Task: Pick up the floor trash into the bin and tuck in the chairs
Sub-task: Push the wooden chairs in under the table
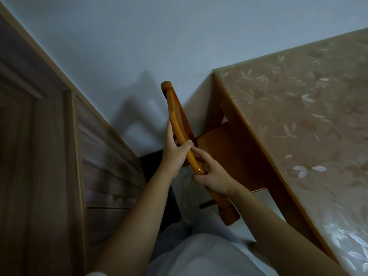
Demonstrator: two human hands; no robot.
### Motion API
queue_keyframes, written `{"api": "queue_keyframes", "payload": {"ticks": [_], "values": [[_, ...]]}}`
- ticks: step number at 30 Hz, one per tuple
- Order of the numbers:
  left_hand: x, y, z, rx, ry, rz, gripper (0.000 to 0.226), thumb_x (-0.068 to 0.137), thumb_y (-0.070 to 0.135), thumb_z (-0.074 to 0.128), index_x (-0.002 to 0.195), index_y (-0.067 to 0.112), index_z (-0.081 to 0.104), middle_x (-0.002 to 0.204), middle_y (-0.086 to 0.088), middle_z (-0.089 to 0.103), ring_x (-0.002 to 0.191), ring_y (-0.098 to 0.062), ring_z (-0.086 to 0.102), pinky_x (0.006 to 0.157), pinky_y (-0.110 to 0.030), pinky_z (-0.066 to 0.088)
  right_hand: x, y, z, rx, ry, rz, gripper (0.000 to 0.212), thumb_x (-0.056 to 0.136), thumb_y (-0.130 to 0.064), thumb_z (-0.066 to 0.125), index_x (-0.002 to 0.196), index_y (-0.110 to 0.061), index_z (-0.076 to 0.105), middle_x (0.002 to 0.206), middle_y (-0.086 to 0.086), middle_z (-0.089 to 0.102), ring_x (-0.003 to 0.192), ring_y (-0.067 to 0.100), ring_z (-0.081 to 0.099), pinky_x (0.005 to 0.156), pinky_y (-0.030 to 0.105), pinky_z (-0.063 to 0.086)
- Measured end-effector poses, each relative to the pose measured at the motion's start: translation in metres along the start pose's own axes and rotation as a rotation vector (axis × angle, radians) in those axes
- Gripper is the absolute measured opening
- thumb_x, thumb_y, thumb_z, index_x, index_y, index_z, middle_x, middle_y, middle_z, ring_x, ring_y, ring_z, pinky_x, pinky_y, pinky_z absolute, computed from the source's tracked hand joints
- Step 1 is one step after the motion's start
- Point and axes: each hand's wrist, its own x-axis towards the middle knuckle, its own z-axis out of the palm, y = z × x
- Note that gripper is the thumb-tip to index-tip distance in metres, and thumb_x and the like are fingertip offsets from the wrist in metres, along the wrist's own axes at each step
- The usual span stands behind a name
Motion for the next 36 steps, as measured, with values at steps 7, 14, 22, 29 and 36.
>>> {"api": "queue_keyframes", "payload": {"ticks": [7, 14, 22, 29, 36], "values": [[0.0, -0.001, 0.001, 0.016, -0.002, -0.006, 0.079, 0.091, 0.009, 0.054, 0.147, 0.035, 0.004, 0.145, -0.005, 0.033, 0.12, -0.021, 0.046, 0.067, -0.019, 0.053, 0.003, 0.007, 0.003, 0.112, 0.036, -0.012, 0.08, 0.075, 0.007, 0.06, 0.139, -0.027, 0.026, 0.115, 0.003, 0.042, 0.066, 0.004, 0.051, 0.055, 0.016, 0.044], [-0.006, -0.001, 0.005, 0.055, -0.008, -0.001, 0.08, 0.091, 0.009, 0.054, 0.147, 0.035, 0.003, 0.144, -0.01, 0.035, 0.121, -0.027, 0.047, 0.09, -0.045, 0.05, -0.005, 0.008, 0.002, 0.136, 0.073, -0.021, 0.079, 0.071, 0.009, 0.062, 0.137, -0.024, 0.033, 0.116, 0.01, 0.045, 0.066, 0.004, 0.052, 0.052, 0.013, 0.041], [-0.009, -0.001, 0.043, 0.055, -0.105, 0.029, 0.083, 0.09, 0.009, 0.054, 0.146, 0.035, -0.003, 0.148, -0.009, 0.029, 0.126, -0.027, 0.042, 0.095, -0.04, 0.047, -0.03, 0.018, -0.032, 0.086, 0.119, 0.002, 0.077, 0.073, 0.009, 0.061, 0.137, -0.025, 0.033, 0.114, 0.006, 0.045, 0.058, -0.001, 0.053, 0.051, 0.013, 0.042], [0.001, 0.002, 0.093, 0.05, -0.137, 0.027, 0.084, 0.09, 0.009, 0.054, 0.146, 0.036, -0.002, 0.149, -0.008, 0.029, 0.13, -0.027, 0.037, 0.099, -0.051, 0.042, -0.044, 0.027, -0.079, 0.02, 0.17, 0.022, 0.076, 0.074, 0.007, 0.061, 0.135, -0.029, 0.034, 0.108, -0.004, 0.047, 0.057, -0.002, 0.051, 0.054, 0.015, 0.044], [0.032, 0.012, 0.12, 0.077, -0.084, 0.058, 0.081, 0.09, 0.008, 0.052, 0.147, 0.032, 0.0, 0.148, -0.006, 0.03, 0.126, -0.024, 0.042, 0.093, -0.041, 0.047, -0.024, 0.029, -0.115, 0.011, 0.148, 0.0, 0.077, 0.074, 0.006, 0.059, 0.138, -0.03, 0.036, 0.092, -0.007, 0.048, 0.061, -0.001, 0.051, 0.061, 0.019, 0.046]]}}
